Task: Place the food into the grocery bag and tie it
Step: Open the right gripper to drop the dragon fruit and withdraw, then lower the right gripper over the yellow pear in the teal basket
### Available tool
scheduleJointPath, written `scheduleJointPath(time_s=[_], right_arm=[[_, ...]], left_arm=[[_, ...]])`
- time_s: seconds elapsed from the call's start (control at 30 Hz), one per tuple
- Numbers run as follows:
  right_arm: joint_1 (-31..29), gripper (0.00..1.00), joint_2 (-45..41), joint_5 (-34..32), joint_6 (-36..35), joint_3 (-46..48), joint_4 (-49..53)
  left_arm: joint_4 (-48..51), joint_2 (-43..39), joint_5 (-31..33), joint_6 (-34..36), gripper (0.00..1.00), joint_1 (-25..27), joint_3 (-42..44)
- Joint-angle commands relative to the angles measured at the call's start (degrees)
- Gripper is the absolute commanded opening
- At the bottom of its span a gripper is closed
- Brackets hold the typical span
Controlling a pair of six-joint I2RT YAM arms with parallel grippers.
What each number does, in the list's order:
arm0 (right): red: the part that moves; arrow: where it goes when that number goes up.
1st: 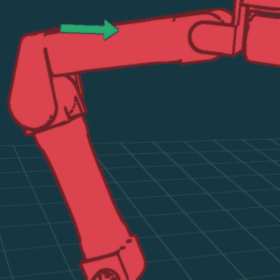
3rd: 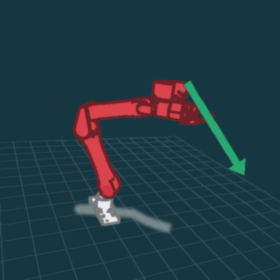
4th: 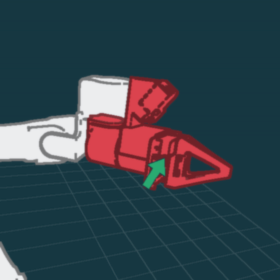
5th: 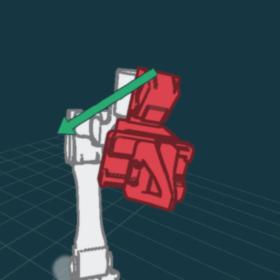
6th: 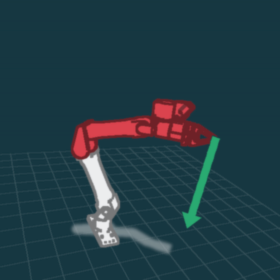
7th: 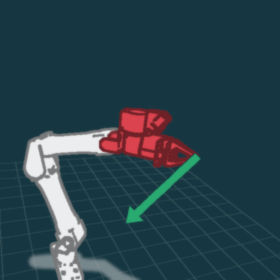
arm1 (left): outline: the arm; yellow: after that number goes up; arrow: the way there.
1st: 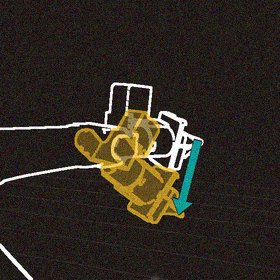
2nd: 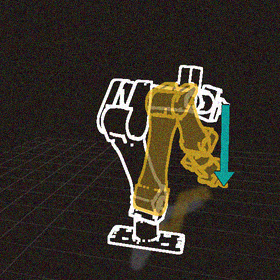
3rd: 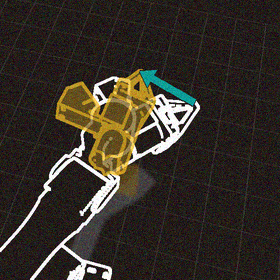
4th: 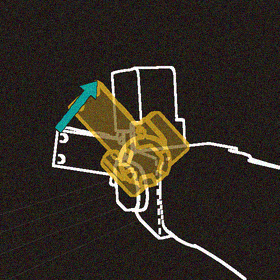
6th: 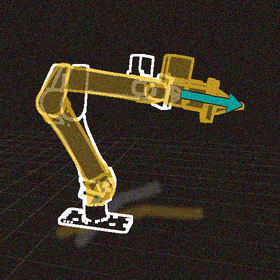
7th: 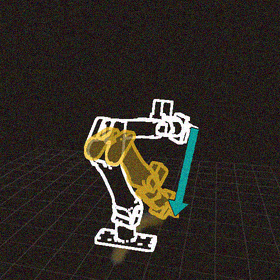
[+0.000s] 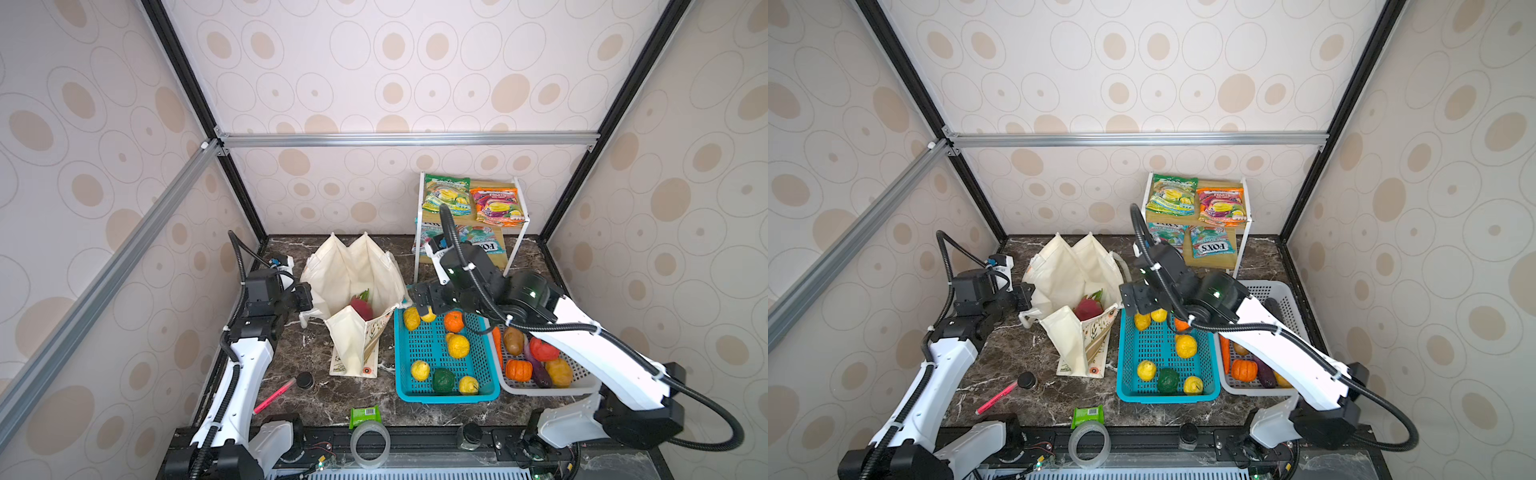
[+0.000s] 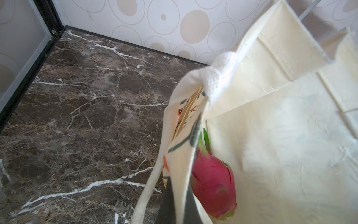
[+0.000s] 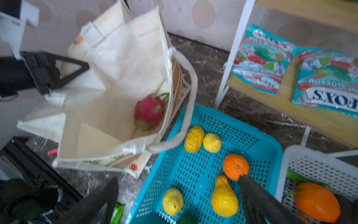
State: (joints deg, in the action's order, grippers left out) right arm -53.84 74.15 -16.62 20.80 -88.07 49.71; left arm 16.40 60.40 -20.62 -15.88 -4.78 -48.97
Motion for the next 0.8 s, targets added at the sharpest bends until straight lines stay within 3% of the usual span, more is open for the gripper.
scheduleJointPath(time_s=[0.0,0.17,0.33,0.57,0.77], right_arm=[[2.2,1.0,-6.7,0.2,0.6,12.2,-6.6],[5.0,1.0,-14.1,-1.9,6.6,27.7,-9.7],[5.1,1.0,-15.3,-5.7,9.6,35.8,-10.0],[5.9,1.0,-10.7,-6.9,10.5,37.5,-11.8],[8.5,1.0,-4.5,-3.8,9.2,34.9,-13.9]], left_arm=[[-3.3,1.1,-1.4,-0.5,0.0,-0.3,0.1],[-5.6,2.2,-0.4,-0.2,0.0,-0.2,-1.2],[-8.7,-0.6,-0.5,-0.3,0.0,-0.2,2.1],[-12.0,-3.5,0.3,1.5,0.0,-0.2,6.4],[-12.3,-4.9,0.8,2.2,0.0,-0.2,7.9]])
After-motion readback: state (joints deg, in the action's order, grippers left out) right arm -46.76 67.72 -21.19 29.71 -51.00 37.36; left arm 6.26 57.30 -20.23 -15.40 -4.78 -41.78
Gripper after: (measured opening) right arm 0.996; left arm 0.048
